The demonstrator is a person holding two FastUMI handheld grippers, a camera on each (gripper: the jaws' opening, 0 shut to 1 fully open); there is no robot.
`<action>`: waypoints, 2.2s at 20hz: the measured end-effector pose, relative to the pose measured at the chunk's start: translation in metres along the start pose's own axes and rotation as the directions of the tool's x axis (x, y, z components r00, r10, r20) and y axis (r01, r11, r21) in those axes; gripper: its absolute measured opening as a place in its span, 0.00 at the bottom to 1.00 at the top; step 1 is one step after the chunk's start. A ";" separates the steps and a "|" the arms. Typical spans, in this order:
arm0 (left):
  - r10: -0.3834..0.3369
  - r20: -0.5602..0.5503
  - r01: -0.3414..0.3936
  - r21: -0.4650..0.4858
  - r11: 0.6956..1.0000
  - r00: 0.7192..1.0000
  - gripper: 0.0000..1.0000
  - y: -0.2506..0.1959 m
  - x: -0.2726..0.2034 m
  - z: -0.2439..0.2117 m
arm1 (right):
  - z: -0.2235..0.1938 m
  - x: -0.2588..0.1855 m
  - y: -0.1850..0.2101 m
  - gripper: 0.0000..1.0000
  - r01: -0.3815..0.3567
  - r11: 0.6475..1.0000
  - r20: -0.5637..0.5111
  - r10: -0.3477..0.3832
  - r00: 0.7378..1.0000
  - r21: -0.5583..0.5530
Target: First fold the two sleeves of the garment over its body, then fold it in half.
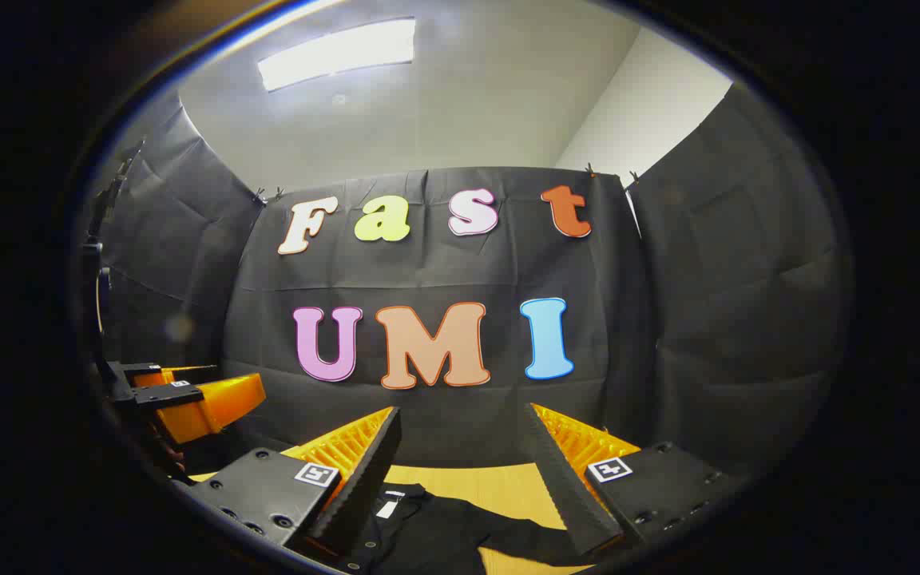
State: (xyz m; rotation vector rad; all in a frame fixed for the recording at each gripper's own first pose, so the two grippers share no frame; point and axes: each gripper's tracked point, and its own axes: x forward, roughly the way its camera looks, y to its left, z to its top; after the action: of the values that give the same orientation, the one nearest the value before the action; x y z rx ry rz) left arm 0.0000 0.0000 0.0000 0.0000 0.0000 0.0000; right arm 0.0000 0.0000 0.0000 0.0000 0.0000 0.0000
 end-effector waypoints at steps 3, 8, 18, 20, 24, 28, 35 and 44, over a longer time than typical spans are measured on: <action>0.009 0.002 -0.009 0.004 1.000 1.000 0.93 0.007 0.000 -0.001 | -0.004 0.001 0.001 0.97 -0.008 1.000 -0.005 0.008 1.000 0.014; 0.008 -0.018 -0.008 0.018 1.000 1.000 0.93 0.011 0.001 -0.011 | -0.008 0.008 0.002 0.94 -0.016 1.000 -0.005 0.016 1.000 0.000; 0.052 -0.023 -0.052 0.012 0.999 0.998 0.93 0.021 -0.001 -0.016 | -0.019 0.018 0.000 0.97 -0.025 1.000 -0.043 0.025 0.999 0.017; 0.063 -0.021 -0.063 0.012 0.998 0.998 0.92 0.024 -0.001 -0.016 | -0.020 0.019 0.002 0.99 -0.028 0.999 -0.046 0.029 0.998 0.022; 0.074 -0.029 -0.073 0.023 0.997 0.997 0.92 0.031 -0.003 -0.019 | -0.019 0.021 0.002 0.97 -0.026 1.000 -0.044 0.026 0.999 -0.003; 0.081 -0.037 -0.079 0.039 0.996 0.996 0.93 0.041 -0.005 -0.021 | -0.020 0.022 0.008 0.94 -0.027 1.000 -0.042 0.026 0.999 -0.009; 0.074 -0.039 -0.072 0.047 0.996 0.997 0.92 0.060 -0.006 -0.020 | -0.025 0.022 0.030 0.97 -0.026 0.999 -0.045 0.025 0.999 -0.020; 0.014 -0.036 -0.013 0.025 1.000 0.999 0.93 0.075 -0.010 -0.029 | -0.036 0.011 0.045 0.97 0.037 0.999 -0.054 -0.037 0.998 -0.001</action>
State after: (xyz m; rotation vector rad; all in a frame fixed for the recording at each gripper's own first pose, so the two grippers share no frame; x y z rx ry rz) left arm -0.0096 0.0747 -0.0293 0.0251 0.0366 0.0134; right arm 0.0115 0.0452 -0.0359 -0.0001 0.0540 -0.0369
